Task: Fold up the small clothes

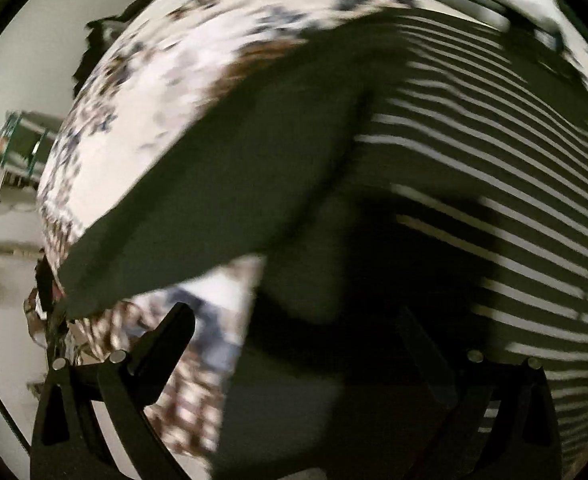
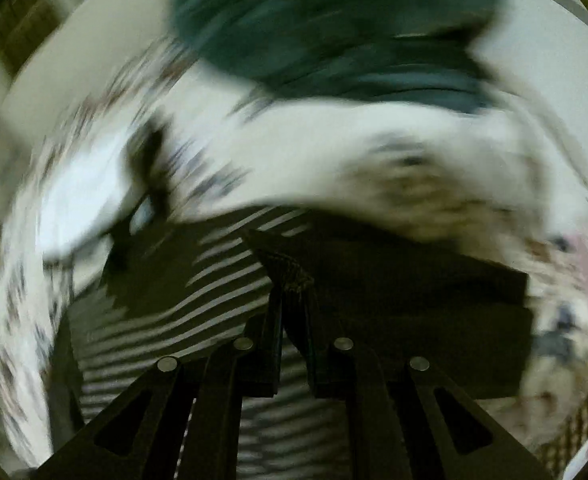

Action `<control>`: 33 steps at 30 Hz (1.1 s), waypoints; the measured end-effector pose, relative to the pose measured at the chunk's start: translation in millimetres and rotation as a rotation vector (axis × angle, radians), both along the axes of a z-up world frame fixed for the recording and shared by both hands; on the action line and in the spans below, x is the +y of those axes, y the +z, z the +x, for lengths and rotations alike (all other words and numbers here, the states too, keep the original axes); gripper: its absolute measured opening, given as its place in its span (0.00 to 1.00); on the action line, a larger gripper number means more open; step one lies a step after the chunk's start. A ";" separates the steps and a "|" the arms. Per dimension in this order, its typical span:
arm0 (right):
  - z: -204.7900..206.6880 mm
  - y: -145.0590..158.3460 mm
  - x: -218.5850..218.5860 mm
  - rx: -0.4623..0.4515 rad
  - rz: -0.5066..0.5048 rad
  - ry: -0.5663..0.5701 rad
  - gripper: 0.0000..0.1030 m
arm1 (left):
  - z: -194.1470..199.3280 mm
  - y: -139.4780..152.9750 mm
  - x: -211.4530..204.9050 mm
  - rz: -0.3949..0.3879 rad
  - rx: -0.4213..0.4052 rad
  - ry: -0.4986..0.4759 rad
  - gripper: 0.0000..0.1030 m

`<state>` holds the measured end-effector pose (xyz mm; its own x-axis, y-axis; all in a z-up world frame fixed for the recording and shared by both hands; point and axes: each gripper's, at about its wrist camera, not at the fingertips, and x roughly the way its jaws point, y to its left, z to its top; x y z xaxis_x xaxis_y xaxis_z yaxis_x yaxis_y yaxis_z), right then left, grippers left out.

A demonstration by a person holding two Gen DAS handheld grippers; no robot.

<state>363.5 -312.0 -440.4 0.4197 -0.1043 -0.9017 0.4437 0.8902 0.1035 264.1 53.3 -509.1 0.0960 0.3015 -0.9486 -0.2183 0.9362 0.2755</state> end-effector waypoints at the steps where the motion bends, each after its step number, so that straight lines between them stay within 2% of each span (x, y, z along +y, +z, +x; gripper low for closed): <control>1: 20.2 -14.2 42.3 0.041 -0.020 0.069 0.09 | 0.4 0.0 9.5 0.005 -0.002 0.009 1.00; 4: 51.7 -42.3 157.9 0.101 -0.106 0.286 0.09 | 0.5 4.3 43.0 0.014 -0.026 0.045 1.00; 6: 51.7 -54.7 221.9 0.118 -0.148 0.399 0.09 | 0.3 6.6 63.5 0.012 -0.041 0.066 1.00; 8: 48.1 -65.5 274.8 0.143 -0.157 0.462 0.09 | 1.6 4.1 83.3 0.007 -0.044 0.090 1.00; 11: 42.3 -80.0 325.0 0.174 -0.162 0.516 0.09 | -1.4 1.6 100.5 -0.026 -0.044 0.134 1.00; 14: 31.8 -85.7 351.9 0.186 -0.168 0.557 0.09 | -3.1 -1.3 114.8 -0.041 -0.047 0.155 1.00; 17: 25.8 -89.7 358.3 0.216 -0.163 0.614 0.10 | -6.2 -4.4 128.2 -0.056 -0.039 0.181 1.00; 19: 26.8 -91.7 345.9 0.242 -0.089 0.636 0.11 | -10.3 -3.2 137.1 -0.069 -0.033 0.199 1.00; 21: 22.8 -86.6 326.2 0.251 0.062 0.635 0.23 | -20.7 3.0 148.8 -0.086 -0.041 0.229 1.00; 22: 18.8 -83.4 313.0 0.265 0.145 0.621 0.41 | -27.5 6.8 155.3 -0.095 -0.046 0.246 1.00; 23: 9.8 -77.0 291.4 0.268 0.230 0.579 0.54 | -37.5 11.3 163.9 -0.113 -0.054 0.270 1.00; 26: -16.8 -61.2 240.6 0.250 0.293 0.469 0.57 | -71.4 19.0 194.6 -0.188 -0.071 0.364 1.00; 28: -31.4 -56.3 210.7 0.253 0.325 0.392 0.61 | -96.2 18.5 219.0 -0.271 -0.085 0.445 1.00; 30: -42.8 -56.8 186.9 0.257 0.344 0.327 0.65 | -124.9 13.2 250.6 -0.355 -0.099 0.563 1.00; 33: -54.4 -64.4 158.9 0.264 0.365 0.234 0.65 | -168.0 1.8 301.8 -0.387 -0.147 0.759 1.00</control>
